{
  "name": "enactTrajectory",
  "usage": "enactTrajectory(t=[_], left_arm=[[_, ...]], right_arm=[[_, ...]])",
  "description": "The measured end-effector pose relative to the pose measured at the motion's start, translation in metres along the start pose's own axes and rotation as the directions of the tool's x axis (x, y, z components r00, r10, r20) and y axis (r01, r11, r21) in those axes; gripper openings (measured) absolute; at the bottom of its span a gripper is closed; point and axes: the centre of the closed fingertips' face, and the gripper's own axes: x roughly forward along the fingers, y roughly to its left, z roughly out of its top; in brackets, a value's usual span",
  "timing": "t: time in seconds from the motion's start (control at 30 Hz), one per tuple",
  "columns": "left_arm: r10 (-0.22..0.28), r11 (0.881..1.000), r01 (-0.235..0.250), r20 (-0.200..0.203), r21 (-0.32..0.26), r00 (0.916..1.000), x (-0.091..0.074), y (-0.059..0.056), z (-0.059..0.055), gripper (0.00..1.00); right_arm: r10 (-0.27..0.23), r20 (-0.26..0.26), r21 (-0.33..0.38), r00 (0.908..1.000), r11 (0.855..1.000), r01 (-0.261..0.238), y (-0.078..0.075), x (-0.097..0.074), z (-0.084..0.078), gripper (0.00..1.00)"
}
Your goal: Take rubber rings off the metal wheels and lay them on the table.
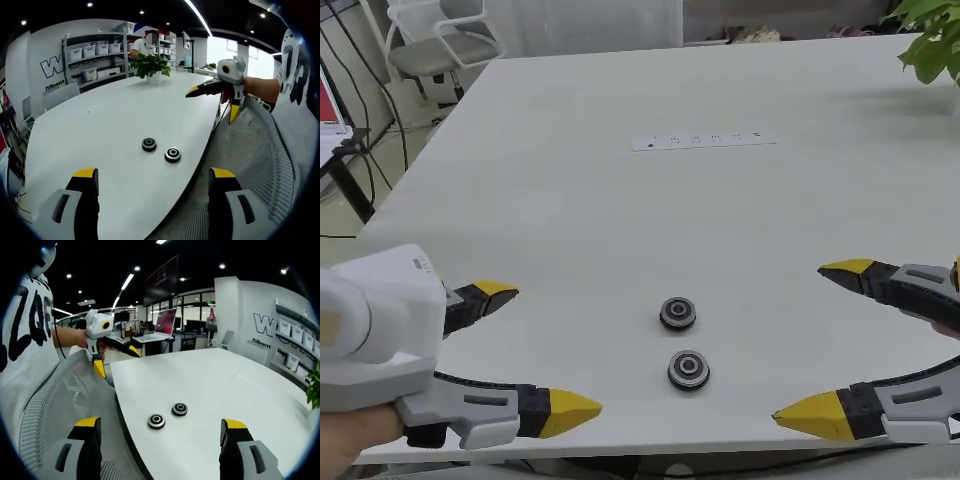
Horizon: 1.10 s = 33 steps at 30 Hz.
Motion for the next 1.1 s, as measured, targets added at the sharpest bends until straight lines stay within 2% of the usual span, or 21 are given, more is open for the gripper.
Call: enactTrajectory(t=[0.33, 0.83, 1.1], left_arm=[[-0.006, 1.0, 0.006, -0.008, -0.001, 0.9999, 0.001, 0.001, -0.002, 0.89], [-0.013, 1.0, 0.013, -0.008, 0.01, 0.9999, 0.005, 0.005, 0.001, 0.88], [-0.017, 1.0, 0.017, -0.006, 0.021, 0.9998, 0.01, 0.009, 0.006, 0.88]], right_arm=[[0.001, 0.006, 0.004, 1.0, 1.0, -0.001, -0.002, 0.001, 0.002, 0.99], [-0.008, 0.016, 0.0, 0.9998, 1.0, 0.008, -0.01, 0.003, 0.007, 0.99], [-0.012, 0.017, -0.02, 0.9998, 1.0, 0.013, -0.016, 0.007, 0.008, 0.99]])
